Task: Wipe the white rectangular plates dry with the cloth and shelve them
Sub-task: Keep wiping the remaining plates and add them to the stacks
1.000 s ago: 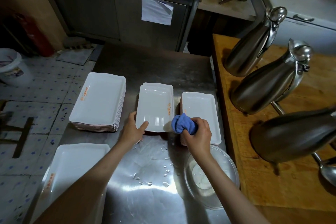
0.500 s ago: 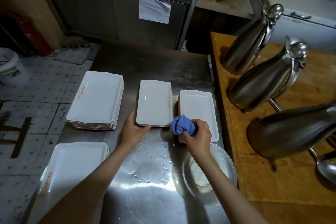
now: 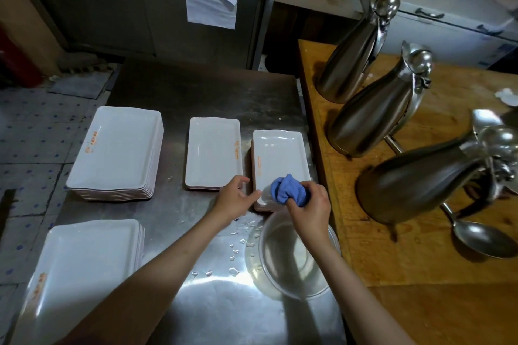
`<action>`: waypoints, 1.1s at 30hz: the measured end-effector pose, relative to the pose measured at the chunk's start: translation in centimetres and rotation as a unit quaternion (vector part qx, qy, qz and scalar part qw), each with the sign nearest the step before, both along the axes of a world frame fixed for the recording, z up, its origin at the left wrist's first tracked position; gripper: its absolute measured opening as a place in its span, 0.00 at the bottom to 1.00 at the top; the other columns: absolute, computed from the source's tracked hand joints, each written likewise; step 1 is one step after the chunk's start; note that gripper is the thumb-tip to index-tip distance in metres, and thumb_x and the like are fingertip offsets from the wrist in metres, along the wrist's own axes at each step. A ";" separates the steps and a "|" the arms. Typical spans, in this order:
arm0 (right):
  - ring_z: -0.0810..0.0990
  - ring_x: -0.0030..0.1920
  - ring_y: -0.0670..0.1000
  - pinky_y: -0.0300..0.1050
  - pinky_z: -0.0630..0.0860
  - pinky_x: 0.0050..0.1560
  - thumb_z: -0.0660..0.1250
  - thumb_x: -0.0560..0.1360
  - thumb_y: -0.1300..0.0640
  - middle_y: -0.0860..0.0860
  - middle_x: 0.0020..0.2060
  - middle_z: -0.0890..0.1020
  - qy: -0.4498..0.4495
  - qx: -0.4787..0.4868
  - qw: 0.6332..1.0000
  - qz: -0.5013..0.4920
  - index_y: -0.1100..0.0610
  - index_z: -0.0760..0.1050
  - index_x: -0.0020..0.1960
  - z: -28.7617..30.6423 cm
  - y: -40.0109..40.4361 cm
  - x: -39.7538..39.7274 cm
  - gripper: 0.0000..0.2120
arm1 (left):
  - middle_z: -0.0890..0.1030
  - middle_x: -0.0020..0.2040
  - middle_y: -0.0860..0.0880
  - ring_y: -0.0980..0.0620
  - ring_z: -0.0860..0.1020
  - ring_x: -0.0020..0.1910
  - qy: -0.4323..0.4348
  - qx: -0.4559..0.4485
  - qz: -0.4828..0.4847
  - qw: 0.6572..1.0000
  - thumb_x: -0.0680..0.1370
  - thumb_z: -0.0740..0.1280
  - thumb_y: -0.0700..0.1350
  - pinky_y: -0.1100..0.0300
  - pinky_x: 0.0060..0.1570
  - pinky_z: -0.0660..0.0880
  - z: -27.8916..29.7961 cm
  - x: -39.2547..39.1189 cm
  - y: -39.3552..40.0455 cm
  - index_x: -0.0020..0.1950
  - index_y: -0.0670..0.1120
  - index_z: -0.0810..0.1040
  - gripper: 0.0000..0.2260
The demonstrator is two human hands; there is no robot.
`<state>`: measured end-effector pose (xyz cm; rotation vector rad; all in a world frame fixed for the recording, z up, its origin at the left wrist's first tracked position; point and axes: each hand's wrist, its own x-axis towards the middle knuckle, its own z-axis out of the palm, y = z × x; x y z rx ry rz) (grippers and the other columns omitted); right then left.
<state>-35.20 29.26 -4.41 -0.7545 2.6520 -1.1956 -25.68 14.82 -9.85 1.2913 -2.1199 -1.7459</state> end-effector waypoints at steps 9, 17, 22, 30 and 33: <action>0.73 0.47 0.49 0.35 0.65 0.46 0.72 0.66 0.65 0.54 0.48 0.76 0.004 0.017 0.999 -0.027 0.61 0.75 0.51 -0.3 2.3 -1.5 0.14 | 0.78 0.52 0.47 0.46 0.76 0.51 -0.114 -0.105 -0.043 0.987 0.69 0.73 0.58 0.58 0.43 0.69 0.7 -2.8 0.5 0.55 0.44 0.69 0.25; 0.73 0.46 0.49 0.29 0.63 0.41 0.72 0.66 0.65 0.54 0.47 0.76 0.007 0.008 1.000 -0.027 0.61 0.76 0.51 -0.5 2.7 -2.0 0.14 | 0.78 0.57 0.45 0.45 0.78 0.50 -0.106 -0.098 -0.074 0.987 0.76 0.67 0.51 0.59 0.42 0.69 1.4 -2.7 0.4 0.60 0.42 0.69 0.18; 0.71 0.44 0.47 0.21 0.63 0.41 0.72 0.66 0.66 0.54 0.46 0.75 0.001 0.014 0.999 -0.037 0.62 0.76 0.50 -0.6 2.8 -1.8 0.13 | 0.81 0.39 0.44 0.49 0.76 0.24 -0.074 -0.025 -0.095 0.992 0.81 0.56 0.46 0.48 0.33 0.78 1.8 -2.2 -0.2 0.61 0.45 0.66 0.10; 0.73 0.45 0.48 0.28 0.66 0.41 0.71 0.66 0.65 0.52 0.45 0.75 -0.013 -0.024 0.999 -0.047 0.59 0.75 0.49 -0.1 2.9 -2.1 0.12 | 0.81 0.51 0.37 0.50 0.77 0.24 -0.010 0.009 -0.045 0.999 0.82 0.54 0.43 0.58 0.26 0.74 1.6 -1.6 -0.4 0.71 0.45 0.62 0.17; 0.73 0.44 0.48 0.25 0.66 0.41 0.71 0.66 0.65 0.52 0.45 0.76 -0.012 -0.036 0.998 -0.051 0.60 0.76 0.49 0.5 3.1 -2.4 0.12 | 0.80 0.49 0.38 0.43 0.79 0.32 0.017 0.019 -0.026 0.999 0.82 0.54 0.42 0.58 0.28 0.74 2.0 -1.4 -0.5 0.73 0.45 0.60 0.18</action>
